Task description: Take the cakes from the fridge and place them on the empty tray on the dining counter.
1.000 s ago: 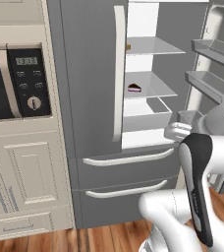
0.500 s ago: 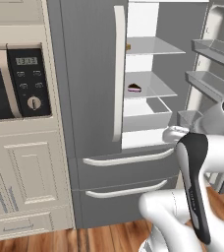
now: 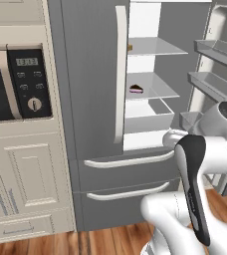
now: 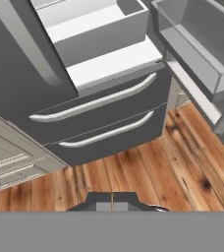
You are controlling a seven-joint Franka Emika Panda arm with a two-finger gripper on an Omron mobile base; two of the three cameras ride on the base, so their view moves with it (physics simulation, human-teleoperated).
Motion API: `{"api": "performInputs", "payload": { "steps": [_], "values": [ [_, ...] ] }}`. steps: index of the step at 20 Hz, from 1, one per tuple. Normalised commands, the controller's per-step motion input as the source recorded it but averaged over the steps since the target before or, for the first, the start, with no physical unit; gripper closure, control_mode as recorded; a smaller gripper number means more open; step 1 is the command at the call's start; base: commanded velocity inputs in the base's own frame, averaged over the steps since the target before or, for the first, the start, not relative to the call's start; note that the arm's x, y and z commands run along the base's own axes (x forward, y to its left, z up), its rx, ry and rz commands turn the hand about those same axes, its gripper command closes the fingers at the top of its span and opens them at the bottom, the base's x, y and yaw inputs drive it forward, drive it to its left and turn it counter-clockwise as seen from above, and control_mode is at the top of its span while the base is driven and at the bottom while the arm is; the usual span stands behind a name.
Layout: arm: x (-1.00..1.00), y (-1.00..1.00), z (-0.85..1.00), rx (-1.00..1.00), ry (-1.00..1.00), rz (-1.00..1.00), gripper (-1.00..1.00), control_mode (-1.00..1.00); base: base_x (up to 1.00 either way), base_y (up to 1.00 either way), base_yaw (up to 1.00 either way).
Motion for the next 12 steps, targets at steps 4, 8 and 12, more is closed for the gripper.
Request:
{"api": "performInputs", "payload": {
  "steps": [4, 8, 12],
  "values": [
    [0.0, 0.0, -0.09, 0.0, 0.0, 0.0, 1.0, -1.0, 0.0, 0.0, 0.0],
    [0.0, 0.0, -0.03, 0.0, 0.0, 0.0, 1.0, 1.0, 0.0, 0.0, 0.0],
    [0.0, 0.0, 0.0, 0.0, 0.0, 0.0, 1.0, 1.0, 0.06, 0.0, 0.0]
  ]
}}
